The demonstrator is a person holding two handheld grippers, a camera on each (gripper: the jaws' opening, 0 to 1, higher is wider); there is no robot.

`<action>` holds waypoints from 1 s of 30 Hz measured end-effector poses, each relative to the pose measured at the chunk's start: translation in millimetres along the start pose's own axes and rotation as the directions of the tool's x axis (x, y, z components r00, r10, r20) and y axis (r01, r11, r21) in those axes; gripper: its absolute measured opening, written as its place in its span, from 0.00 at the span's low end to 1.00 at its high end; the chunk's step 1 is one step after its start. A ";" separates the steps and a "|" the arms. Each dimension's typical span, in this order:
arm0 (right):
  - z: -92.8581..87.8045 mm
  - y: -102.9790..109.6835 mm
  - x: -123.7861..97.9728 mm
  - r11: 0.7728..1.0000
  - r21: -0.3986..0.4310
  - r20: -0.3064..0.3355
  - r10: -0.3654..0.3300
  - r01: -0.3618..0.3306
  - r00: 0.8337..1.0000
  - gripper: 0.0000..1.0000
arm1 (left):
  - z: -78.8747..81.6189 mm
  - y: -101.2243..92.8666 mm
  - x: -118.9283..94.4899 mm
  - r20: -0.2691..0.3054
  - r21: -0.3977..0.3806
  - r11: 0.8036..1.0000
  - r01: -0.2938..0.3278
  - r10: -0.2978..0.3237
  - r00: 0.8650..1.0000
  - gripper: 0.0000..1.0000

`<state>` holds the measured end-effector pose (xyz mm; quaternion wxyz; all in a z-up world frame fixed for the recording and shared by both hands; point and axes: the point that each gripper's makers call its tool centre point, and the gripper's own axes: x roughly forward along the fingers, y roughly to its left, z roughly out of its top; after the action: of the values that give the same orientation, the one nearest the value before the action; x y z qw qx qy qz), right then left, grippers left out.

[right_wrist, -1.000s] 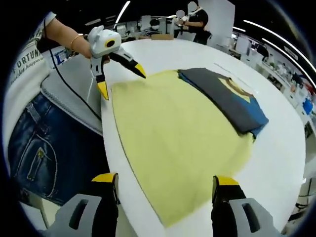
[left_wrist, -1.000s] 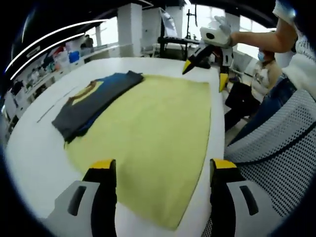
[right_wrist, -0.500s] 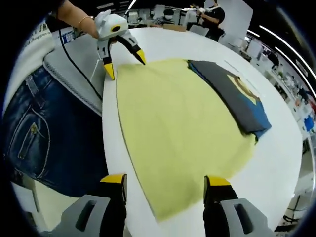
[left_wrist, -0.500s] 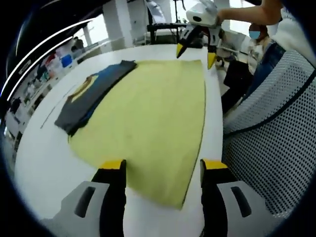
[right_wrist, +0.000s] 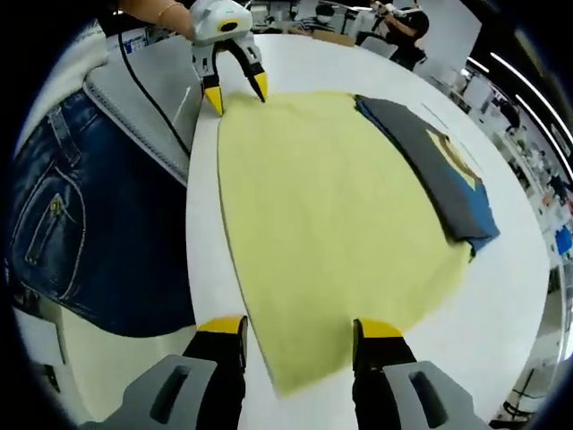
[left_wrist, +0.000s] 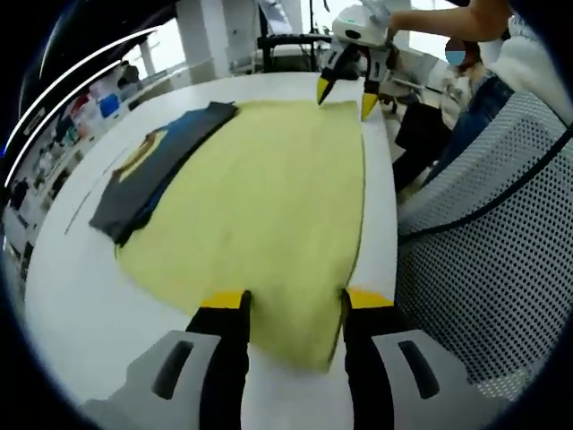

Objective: Fold the garment on the visible template until the final outline fits inside the template.

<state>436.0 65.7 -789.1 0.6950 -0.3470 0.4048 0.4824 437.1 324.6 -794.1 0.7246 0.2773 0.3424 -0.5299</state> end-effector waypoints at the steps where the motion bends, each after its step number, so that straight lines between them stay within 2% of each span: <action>1: 0.2 -0.5 0.2 1.000 -0.004 0.000 0.002 -0.002 1.000 0.39 | -1.2 -2.4 0.9 -0.015 -0.026 1.000 0.010 -0.010 1.000 0.33; 11: 0.7 -2.6 1.8 0.999 -0.041 -0.005 0.011 -0.011 1.000 0.21 | -0.7 4.0 -2.3 -0.044 -0.048 0.999 -0.015 0.013 0.999 0.27; 14: -0.8 -3.3 2.5 0.998 -0.060 -0.012 0.007 -0.008 1.000 0.10 | -1.6 5.9 -4.0 -0.052 -0.051 0.998 -0.022 0.020 0.998 0.23; 16: -0.8 -2.1 2.7 0.998 -0.056 -0.013 0.014 -0.015 1.000 0.07 | -1.7 6.5 -4.2 -0.055 -0.051 0.998 -0.025 0.022 0.998 0.21; 19: -0.2 -2.9 2.9 0.998 -0.065 -0.015 0.008 -0.009 1.000 0.05 | -2.5 9.6 -5.4 -0.072 -0.042 0.998 -0.046 0.043 0.997 0.12; 21: -0.1 -5.4 2.9 0.999 -0.052 -0.016 -0.004 0.004 1.000 0.05 | -4.0 16.7 -8.1 -0.093 0.036 0.996 -0.076 0.079 0.993 0.04; 22: -0.3 -7.1 2.9 0.999 -0.045 -0.016 -0.012 0.011 1.000 0.05 | -1.4 16.4 -8.4 -0.081 0.087 0.994 -0.071 0.078 0.994 0.03; 30: -0.1 -7.8 3.4 1.000 -0.005 -0.014 0.000 0.000 1.000 0.03 | -3.0 13.9 -9.3 -0.088 0.036 0.998 -0.060 0.063 0.994 0.02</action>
<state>444.1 64.7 -791.4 0.6911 -0.3520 0.4086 0.4811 448.0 336.2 -788.0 0.7198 0.3232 0.3567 -0.5001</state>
